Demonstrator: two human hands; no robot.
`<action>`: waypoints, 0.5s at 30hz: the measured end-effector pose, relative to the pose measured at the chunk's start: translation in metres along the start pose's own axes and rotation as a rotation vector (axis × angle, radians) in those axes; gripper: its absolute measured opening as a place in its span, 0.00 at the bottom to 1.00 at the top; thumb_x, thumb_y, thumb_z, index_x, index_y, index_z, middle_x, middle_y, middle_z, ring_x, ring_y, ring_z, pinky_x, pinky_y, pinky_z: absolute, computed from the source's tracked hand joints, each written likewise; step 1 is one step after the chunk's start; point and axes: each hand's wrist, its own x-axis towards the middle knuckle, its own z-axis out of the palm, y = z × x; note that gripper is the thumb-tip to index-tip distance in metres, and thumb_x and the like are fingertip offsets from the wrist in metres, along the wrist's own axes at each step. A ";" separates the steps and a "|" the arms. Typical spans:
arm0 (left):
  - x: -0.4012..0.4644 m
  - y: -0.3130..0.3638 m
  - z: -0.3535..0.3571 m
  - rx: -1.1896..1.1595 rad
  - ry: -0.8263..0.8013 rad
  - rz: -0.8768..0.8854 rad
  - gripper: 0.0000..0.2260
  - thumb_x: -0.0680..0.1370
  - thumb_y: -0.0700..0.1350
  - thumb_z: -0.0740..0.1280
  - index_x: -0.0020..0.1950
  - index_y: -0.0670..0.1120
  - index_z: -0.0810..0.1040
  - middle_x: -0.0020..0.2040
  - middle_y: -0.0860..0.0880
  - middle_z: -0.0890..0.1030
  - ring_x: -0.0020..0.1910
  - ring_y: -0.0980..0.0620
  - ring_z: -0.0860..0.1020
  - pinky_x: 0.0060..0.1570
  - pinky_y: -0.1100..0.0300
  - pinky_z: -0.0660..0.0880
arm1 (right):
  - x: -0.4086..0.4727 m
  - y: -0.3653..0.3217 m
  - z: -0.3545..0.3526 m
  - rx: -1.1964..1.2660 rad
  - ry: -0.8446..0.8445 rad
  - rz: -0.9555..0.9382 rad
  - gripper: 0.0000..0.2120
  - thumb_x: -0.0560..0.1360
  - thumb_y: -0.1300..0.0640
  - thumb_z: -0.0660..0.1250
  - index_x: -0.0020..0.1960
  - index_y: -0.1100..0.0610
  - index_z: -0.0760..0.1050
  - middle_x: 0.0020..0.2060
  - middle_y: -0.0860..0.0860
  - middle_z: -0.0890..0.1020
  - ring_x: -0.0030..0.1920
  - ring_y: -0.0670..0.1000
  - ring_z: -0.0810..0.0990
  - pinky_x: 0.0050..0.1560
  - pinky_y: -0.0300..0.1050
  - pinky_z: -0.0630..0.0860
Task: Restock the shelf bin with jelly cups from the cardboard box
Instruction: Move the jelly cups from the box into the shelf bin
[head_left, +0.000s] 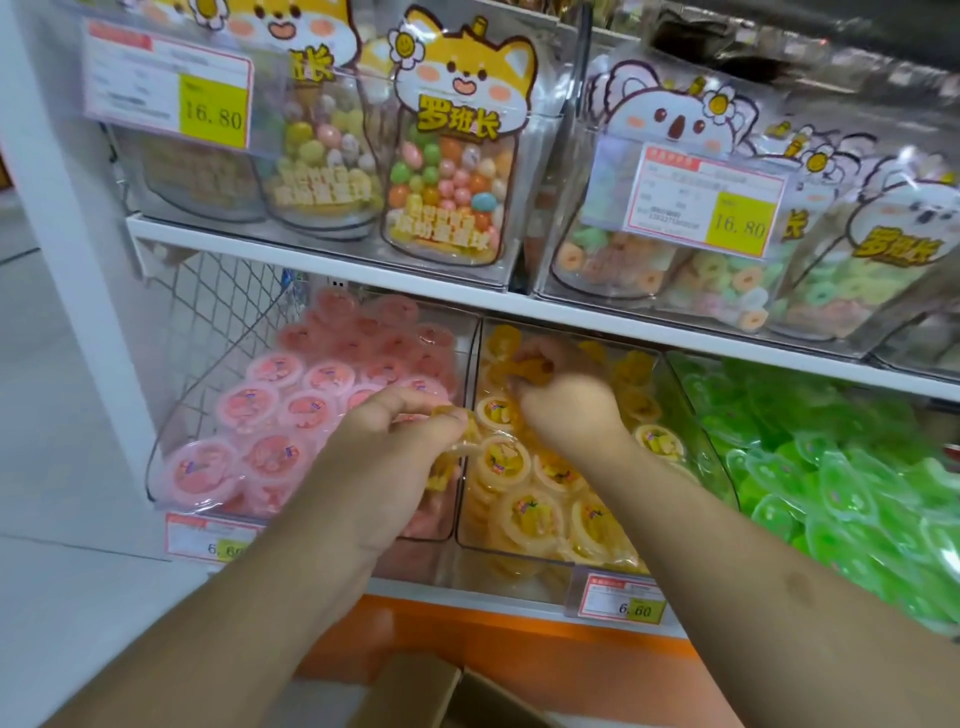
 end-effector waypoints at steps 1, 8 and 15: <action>-0.001 0.001 0.000 0.000 -0.007 0.006 0.01 0.77 0.50 0.74 0.47 0.57 0.85 0.43 0.46 0.86 0.38 0.46 0.82 0.37 0.52 0.75 | -0.006 -0.003 -0.006 -0.020 0.002 -0.017 0.14 0.76 0.58 0.73 0.61 0.50 0.81 0.57 0.47 0.84 0.57 0.51 0.82 0.55 0.42 0.77; -0.013 0.008 0.012 -0.033 -0.087 -0.001 0.04 0.78 0.48 0.74 0.51 0.53 0.88 0.47 0.50 0.88 0.48 0.49 0.85 0.42 0.55 0.79 | -0.081 -0.020 -0.055 0.507 -0.234 -0.042 0.14 0.78 0.66 0.70 0.57 0.50 0.82 0.49 0.49 0.85 0.49 0.45 0.82 0.52 0.44 0.80; -0.029 0.009 0.026 0.067 -0.119 0.060 0.11 0.74 0.49 0.77 0.55 0.51 0.85 0.47 0.49 0.88 0.47 0.54 0.86 0.51 0.57 0.79 | -0.111 -0.012 -0.072 0.636 -0.299 0.042 0.09 0.77 0.60 0.76 0.56 0.51 0.83 0.49 0.52 0.86 0.45 0.49 0.83 0.45 0.40 0.79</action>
